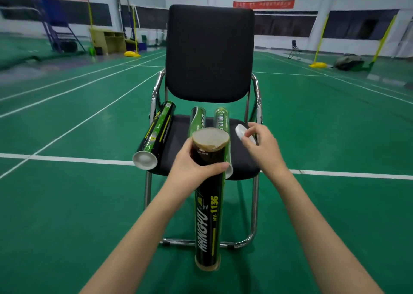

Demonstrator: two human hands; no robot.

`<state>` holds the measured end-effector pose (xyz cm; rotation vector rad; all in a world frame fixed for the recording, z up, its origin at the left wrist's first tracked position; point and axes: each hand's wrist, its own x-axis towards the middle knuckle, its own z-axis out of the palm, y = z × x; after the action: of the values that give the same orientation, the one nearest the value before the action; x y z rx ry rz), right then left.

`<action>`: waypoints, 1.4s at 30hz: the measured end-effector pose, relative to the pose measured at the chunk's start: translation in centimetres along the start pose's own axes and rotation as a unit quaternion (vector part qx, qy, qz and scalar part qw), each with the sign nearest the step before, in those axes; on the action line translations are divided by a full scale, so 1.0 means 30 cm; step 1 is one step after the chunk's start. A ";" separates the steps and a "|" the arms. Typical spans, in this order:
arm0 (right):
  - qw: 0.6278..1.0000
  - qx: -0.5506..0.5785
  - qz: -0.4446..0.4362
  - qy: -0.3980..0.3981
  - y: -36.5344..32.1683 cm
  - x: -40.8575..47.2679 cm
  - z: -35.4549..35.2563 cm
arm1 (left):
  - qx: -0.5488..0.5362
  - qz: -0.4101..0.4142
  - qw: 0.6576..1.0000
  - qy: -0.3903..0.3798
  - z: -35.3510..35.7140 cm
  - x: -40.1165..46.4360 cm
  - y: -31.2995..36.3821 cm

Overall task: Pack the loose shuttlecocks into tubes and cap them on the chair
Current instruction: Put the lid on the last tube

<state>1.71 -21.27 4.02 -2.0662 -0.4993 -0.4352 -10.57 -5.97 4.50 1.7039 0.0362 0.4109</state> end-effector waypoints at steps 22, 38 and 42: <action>0.959 -0.003 -0.114 -0.259 -0.415 -0.320 -0.159 | 0.095 0.031 0.995 0.006 -0.012 -0.190 0.040; 0.977 -0.055 -0.165 -0.125 -0.293 -0.440 -0.096 | 0.141 0.081 0.987 -0.004 0.028 -0.248 0.019; 0.977 -0.055 -0.178 -0.102 -0.234 -0.446 -0.060 | 0.135 0.064 0.989 0.000 0.036 -0.242 -0.006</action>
<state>-13.48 -21.80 3.39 -2.1432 -0.9976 -0.4700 -16.99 -8.81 2.40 1.9803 -0.0179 0.5206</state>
